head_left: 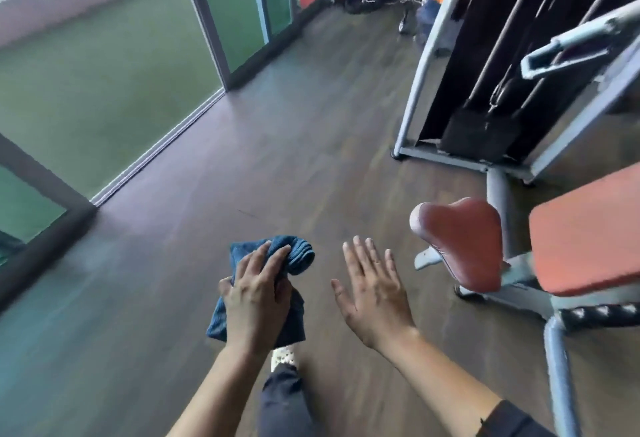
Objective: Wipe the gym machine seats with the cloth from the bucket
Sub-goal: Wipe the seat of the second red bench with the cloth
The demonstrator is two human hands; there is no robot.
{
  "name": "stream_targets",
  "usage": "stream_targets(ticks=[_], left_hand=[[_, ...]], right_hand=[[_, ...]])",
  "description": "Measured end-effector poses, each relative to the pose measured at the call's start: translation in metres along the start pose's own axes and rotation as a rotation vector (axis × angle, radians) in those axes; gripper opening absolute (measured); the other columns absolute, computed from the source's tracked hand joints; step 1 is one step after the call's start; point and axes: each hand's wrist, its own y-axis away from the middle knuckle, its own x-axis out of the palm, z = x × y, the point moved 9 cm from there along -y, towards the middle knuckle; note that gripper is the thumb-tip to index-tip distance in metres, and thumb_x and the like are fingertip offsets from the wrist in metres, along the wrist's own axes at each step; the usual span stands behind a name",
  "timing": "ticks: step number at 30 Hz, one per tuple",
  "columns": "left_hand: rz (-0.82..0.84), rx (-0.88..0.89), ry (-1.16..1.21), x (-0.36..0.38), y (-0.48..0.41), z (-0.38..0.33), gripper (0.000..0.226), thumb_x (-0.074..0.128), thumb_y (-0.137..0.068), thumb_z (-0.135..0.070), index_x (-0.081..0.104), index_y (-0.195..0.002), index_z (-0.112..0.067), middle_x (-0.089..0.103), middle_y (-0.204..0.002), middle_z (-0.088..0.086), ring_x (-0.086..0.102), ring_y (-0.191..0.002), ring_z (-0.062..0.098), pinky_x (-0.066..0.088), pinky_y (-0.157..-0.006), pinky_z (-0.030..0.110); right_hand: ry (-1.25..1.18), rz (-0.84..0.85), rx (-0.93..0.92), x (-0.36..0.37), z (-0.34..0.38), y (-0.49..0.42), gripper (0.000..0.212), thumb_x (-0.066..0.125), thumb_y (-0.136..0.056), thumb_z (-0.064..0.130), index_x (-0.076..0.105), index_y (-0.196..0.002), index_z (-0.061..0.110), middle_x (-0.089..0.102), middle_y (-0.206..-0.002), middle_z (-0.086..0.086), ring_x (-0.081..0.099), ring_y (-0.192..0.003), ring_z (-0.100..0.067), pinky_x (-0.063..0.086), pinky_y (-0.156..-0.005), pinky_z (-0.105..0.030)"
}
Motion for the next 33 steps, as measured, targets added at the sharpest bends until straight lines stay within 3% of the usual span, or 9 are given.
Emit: stream_targets(ticks=[7, 10, 14, 33], left_hand=[[0.182, 0.341, 0.038, 0.056, -0.156, -0.041, 0.044, 0.039, -0.081, -0.033, 0.066, -0.115, -0.026, 0.060, -0.127, 0.000, 0.047, -0.113, 0.016, 0.037, -0.073, 0.040], [0.248, 0.495, 0.050, 0.088, -0.201, -0.070, 0.038, 0.049, -0.083, -0.027, 0.065, -0.117, -0.025, 0.060, -0.126, -0.002, 0.053, -0.112, 0.020, 0.033, -0.074, 0.038], [0.290, 0.678, 0.103, 0.132, -0.243, -0.119, 0.036, 0.056, -0.080, -0.020, 0.066, -0.115, -0.022, 0.062, -0.123, -0.002, 0.056, -0.108, 0.021, 0.035, -0.073, 0.038], [0.640, 1.211, 0.213, 0.373, -0.297, -0.353, 0.037, 0.045, -0.081, -0.029, 0.067, -0.111, -0.026, 0.064, -0.119, -0.005, 0.059, -0.106, 0.018, 0.038, -0.073, 0.038]], right_hand=[[-0.005, -0.100, 0.365, -0.006, -0.058, -0.092, 0.064, 0.029, -0.094, 0.048, 0.043, -0.140, 0.006, 0.041, -0.146, -0.015, 0.037, -0.136, -0.030, 0.020, -0.110, -0.048], [-0.001, -0.124, 0.527, -0.005, -0.087, -0.113, 0.064, 0.029, -0.094, 0.048, 0.043, -0.140, 0.006, 0.041, -0.146, -0.016, 0.037, -0.136, -0.030, 0.032, -0.109, -0.051], [-0.004, -0.141, 0.732, -0.001, -0.134, -0.127, 0.065, 0.026, -0.095, 0.048, 0.041, -0.142, 0.005, 0.037, -0.148, -0.016, 0.034, -0.138, -0.031, 0.033, -0.108, -0.053], [0.017, -0.222, 1.375, 0.032, -0.355, -0.145, 0.062, 0.033, -0.093, 0.045, 0.045, -0.137, 0.003, 0.043, -0.143, -0.019, 0.038, -0.134, -0.036, 0.025, -0.110, -0.054]])
